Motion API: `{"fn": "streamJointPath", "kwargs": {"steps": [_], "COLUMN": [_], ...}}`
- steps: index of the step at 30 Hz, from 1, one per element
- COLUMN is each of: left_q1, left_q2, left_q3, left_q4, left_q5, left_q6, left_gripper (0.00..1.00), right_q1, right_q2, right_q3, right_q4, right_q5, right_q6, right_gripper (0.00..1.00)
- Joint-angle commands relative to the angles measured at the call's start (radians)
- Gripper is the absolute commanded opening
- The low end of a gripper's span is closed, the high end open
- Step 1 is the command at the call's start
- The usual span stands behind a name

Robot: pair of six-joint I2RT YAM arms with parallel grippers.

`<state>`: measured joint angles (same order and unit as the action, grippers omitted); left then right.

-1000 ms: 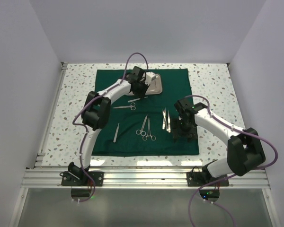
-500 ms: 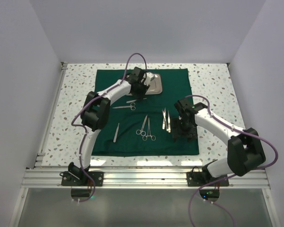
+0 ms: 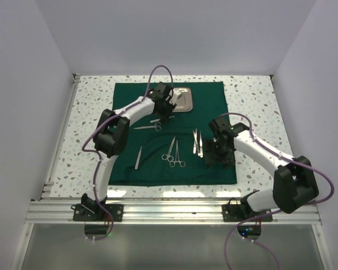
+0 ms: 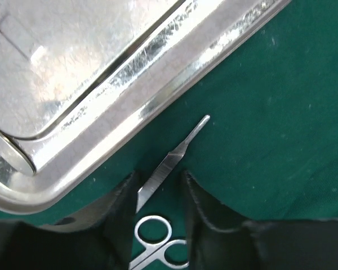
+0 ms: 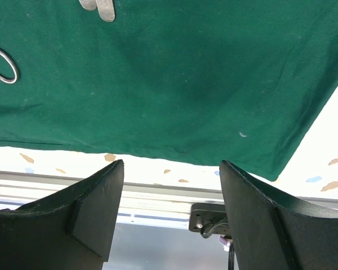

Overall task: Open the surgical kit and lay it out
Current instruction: Pick up the medical item from the surgical kit.

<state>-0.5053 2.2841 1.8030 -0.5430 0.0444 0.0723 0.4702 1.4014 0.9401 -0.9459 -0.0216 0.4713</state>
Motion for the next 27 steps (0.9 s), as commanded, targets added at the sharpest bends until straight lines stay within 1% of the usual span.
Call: {"fn": "streamJointPath", "kwargs": {"steps": [1, 2, 3, 6, 8, 9, 11, 14, 20, 24, 27], "left_q1": [0.010, 0.016, 0.020, 0.043, 0.057, 0.060, 0.062, 0.060, 0.056, 0.054, 0.054], "left_q2": [0.141, 0.153, 0.175, 0.207, 0.215, 0.218, 0.216, 0.190, 0.092, -0.032, -0.099], "left_q3": [0.007, 0.012, 0.015, 0.045, 0.052, 0.052, 0.047, 0.050, 0.142, 0.142, 0.096], "left_q4": [-0.118, -0.118, -0.123, -0.138, -0.138, -0.140, -0.138, -0.141, -0.222, -0.215, -0.183], "left_q5": [-0.041, -0.041, -0.041, -0.019, -0.009, -0.005, 0.000, -0.001, -0.106, -0.141, -0.132], "left_q6": [0.021, 0.021, 0.020, 0.018, 0.018, 0.020, 0.018, 0.000, -0.065, -0.124, -0.143], "left_gripper": [0.36, 0.31, 0.19, 0.08, 0.06, 0.03, 0.00, 0.00, 0.00, 0.00, 0.00], "right_q1": [-0.002, -0.002, -0.002, -0.002, -0.001, -0.002, -0.002, -0.001, -0.002, -0.002, -0.002], "right_q2": [-0.035, -0.038, -0.039, -0.047, -0.045, -0.045, -0.047, -0.050, -0.053, -0.053, -0.058], "right_q3": [-0.011, -0.014, -0.015, -0.018, -0.021, -0.023, -0.027, -0.030, -0.038, -0.043, -0.047], "right_q4": [-0.005, -0.007, -0.010, -0.014, -0.016, -0.016, -0.016, -0.014, 0.002, 0.024, 0.041], "right_q5": [-0.023, -0.023, -0.026, -0.024, -0.024, -0.026, -0.026, -0.028, -0.044, -0.061, -0.074], "right_q6": [0.012, 0.012, 0.015, 0.020, 0.020, 0.021, 0.023, 0.024, 0.026, 0.030, 0.032], "right_gripper": [0.72, 0.72, 0.72, 0.72, 0.72, 0.72, 0.72, 0.72, 0.72, 0.72, 0.71]}}
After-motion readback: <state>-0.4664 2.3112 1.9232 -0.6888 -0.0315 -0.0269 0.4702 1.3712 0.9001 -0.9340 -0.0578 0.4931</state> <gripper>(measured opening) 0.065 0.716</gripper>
